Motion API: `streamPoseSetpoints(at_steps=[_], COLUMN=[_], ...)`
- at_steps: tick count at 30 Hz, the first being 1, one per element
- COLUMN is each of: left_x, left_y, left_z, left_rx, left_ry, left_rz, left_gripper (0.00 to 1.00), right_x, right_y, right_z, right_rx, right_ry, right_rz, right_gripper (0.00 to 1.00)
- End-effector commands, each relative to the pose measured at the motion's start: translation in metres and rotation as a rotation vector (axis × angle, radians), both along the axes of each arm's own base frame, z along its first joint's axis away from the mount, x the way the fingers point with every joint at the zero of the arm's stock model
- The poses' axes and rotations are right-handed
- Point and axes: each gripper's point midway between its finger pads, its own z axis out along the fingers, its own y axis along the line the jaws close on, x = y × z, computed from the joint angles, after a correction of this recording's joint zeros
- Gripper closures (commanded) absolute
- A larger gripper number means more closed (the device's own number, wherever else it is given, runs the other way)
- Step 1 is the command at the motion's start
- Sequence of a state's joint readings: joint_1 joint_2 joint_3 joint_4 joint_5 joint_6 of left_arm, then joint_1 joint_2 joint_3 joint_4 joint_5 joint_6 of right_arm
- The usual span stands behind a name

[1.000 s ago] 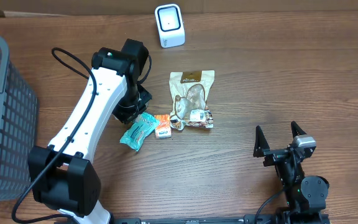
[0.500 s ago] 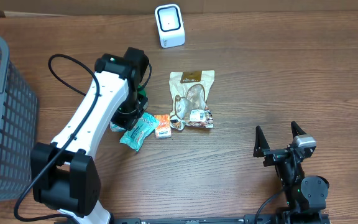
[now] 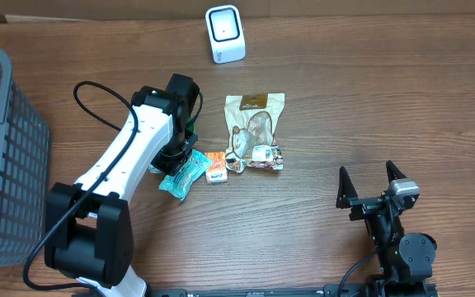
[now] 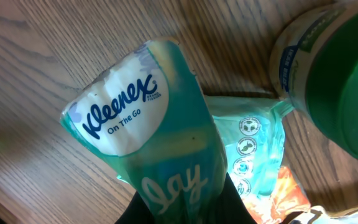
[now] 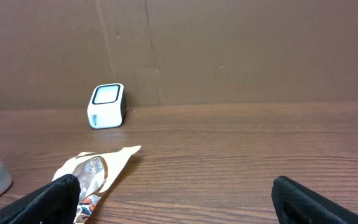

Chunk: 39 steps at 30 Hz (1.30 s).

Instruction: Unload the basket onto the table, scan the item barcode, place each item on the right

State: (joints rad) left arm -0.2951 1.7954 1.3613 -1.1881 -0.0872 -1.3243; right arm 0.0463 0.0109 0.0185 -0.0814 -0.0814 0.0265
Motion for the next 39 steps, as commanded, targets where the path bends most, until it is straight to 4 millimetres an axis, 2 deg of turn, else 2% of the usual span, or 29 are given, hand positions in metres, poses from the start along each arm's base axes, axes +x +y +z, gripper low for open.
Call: streamPoseSetpoints(at_steps=[1, 3, 5, 9, 10, 11, 12, 13, 20, 25, 29, 31, 32, 33, 34, 35, 36, 37, 38, 39], left_x=[-0.003, -0.004, -0.004, -0.003, -0.003, -0.003, -0.003, -0.002, 0.000, 0.010, 0.018, 0.026, 0.030, 0.031, 0.033, 0.033, 0.031, 0.028, 0.025, 0.023], left_y=[0.001, 0.001, 0.001, 0.004, 0.004, 0.004, 0.004, 0.004, -0.002, -0.012, -0.014, -0.022, -0.029, -0.031, -0.035, -0.036, -0.035, -0.033, -0.032, -0.032], left_z=[-0.001, -0.001, -0.001, -0.001, -0.001, -0.001, -0.001, -0.001, 0.002, 0.025, 0.070, 0.091, 0.109, 0.116, 0.140, 0.151, 0.172, 0.184, 0.190, 0.194], left_rx=[0.013, 0.014, 0.015, 0.029, 0.029, 0.028, 0.027, 0.025, -0.007, -0.056, -0.056, -0.078, -0.097, -0.101, -0.100, -0.093, -0.076, -0.068, -0.065, -0.065], left_ry=[0.010, 0.013, 0.015, 0.015, 0.016, 0.018, 0.020, 0.022, 0.030, -0.010, -0.086, -0.154, -0.211, -0.232, -0.305, -0.337, -0.391, -0.425, -0.444, -0.454], left_rz=[-0.050, -0.054, -0.057, -0.086, -0.102, -0.121, -0.146, -0.191, -0.347, -0.487, -0.571, -0.678, -0.764, -0.794, -0.895, -0.931, -0.962, -0.961, -0.960, -0.960], left_gripper=[0.96, 0.95, 0.86, 0.73, 0.64, 0.48, 0.13, 0.00, 0.00, 0.08, 0.08, 0.09, 0.10, 0.10, 0.12, 0.26, 0.51, 0.70, 0.87, 0.96], right_x=[0.000, 0.000, 0.000, 0.000, 0.000, 0.000, 0.000, 0.000, 0.000, 0.000, 0.000, 0.000, 0.000, 0.000, 0.000, 0.000, 0.000, 0.000, 0.000, 0.000], right_y=[0.000, 0.000, 0.000, 0.000, 0.000, 0.000, 0.000, 0.000, 0.000, 0.000, 0.000, 0.000, 0.000, 0.000, 0.000, 0.000, 0.000, 0.000, 0.000, 0.000], right_z=[-0.002, -0.002, -0.002, -0.002, -0.002, -0.002, -0.002, -0.002, -0.002, -0.002, -0.002, -0.002, -0.002, -0.002, -0.002, -0.002, -0.002, -0.002, -0.002, -0.002], right_rx=[0.004, 0.004, 0.004, 0.004, 0.004, 0.004, 0.004, 0.004, 0.004, 0.004, 0.004, 0.004, 0.004, 0.004, 0.004, 0.004, 0.004, 0.004, 0.004, 0.004], right_ry=[-0.001, -0.001, -0.001, -0.001, -0.001, -0.001, -0.001, -0.001, -0.001, -0.001, -0.001, -0.001, -0.001, -0.001, -0.001, -0.001, -0.001, -0.001, -0.001, -0.001], right_rz=[-0.001, -0.001, -0.001, -0.001, -0.001, -0.001, -0.001, -0.001, -0.001, -0.001, -0.001, -0.001, -0.001, -0.001, -0.001, -0.001, -0.001, -0.001, -0.001, 0.000], right_gripper=[0.00, 0.00, 0.00, 0.00, 0.00, 0.00, 0.00, 0.00, 0.00, 0.00, 0.00, 0.00, 0.00, 0.00, 0.00, 0.00, 0.00, 0.00, 0.00, 0.00])
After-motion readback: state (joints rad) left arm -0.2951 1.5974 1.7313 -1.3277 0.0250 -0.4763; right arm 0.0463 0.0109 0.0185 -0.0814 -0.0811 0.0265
